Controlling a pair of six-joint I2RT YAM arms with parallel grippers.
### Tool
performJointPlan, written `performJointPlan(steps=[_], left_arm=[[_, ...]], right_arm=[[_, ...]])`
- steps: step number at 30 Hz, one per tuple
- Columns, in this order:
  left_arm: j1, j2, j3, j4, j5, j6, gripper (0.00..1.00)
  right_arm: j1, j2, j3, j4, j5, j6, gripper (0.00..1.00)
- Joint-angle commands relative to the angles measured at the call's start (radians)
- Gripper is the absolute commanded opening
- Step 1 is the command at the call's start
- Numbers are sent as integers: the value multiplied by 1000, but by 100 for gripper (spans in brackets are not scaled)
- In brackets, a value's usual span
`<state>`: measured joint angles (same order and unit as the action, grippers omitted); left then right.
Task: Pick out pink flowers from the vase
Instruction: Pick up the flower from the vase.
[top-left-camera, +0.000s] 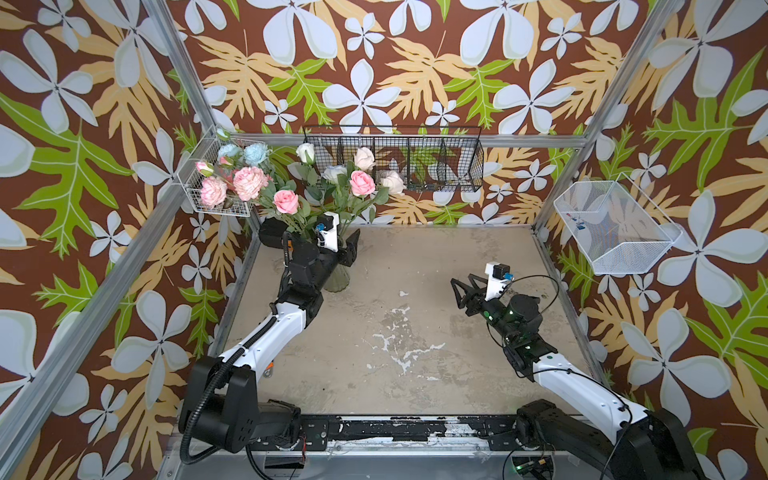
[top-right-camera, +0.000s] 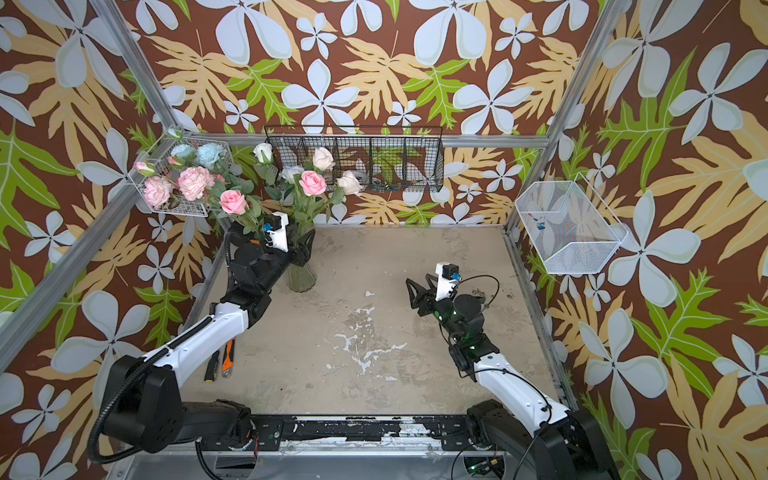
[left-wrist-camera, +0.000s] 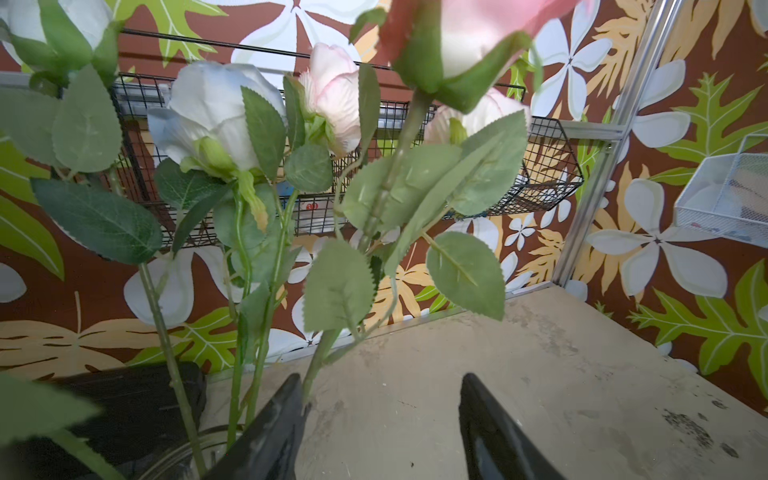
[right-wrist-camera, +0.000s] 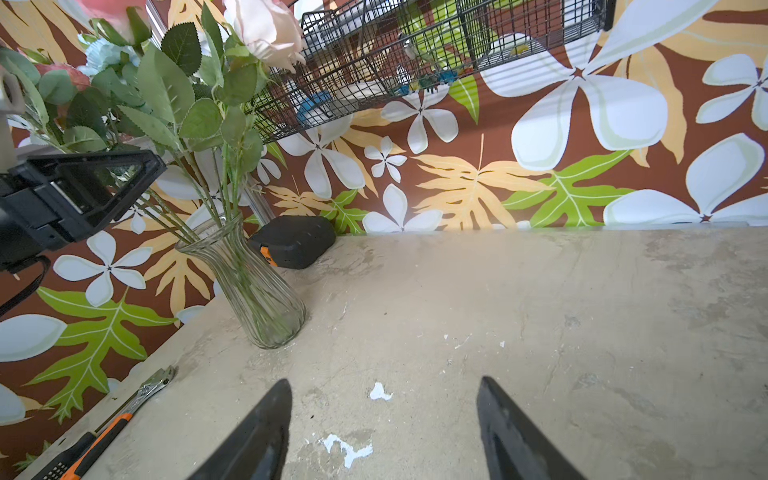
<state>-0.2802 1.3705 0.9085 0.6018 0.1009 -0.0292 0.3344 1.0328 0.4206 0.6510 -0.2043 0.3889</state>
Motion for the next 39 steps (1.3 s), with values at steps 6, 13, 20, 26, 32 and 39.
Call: performJointPlan(steps=[6,13,20,26,32,39], left_arm=[[-2,58,64,1,-66,113,46],[-1,129,114,1,-91,176,36],[-1,140,129,1,-99,184,11],[-1,127,132,-10,-102,191,5],[-1,102,142,-17,-115,215,0],[-1,52,164,-62,-133,242,0]], right_arm=[[9,12,1,48,24,-6,70],[11,12,0,50,27,-5,70],[10,20,0,47,39,-6,71],[13,38,3,50,43,-6,71],[13,56,4,52,46,-7,71],[15,94,18,52,32,-3,71]])
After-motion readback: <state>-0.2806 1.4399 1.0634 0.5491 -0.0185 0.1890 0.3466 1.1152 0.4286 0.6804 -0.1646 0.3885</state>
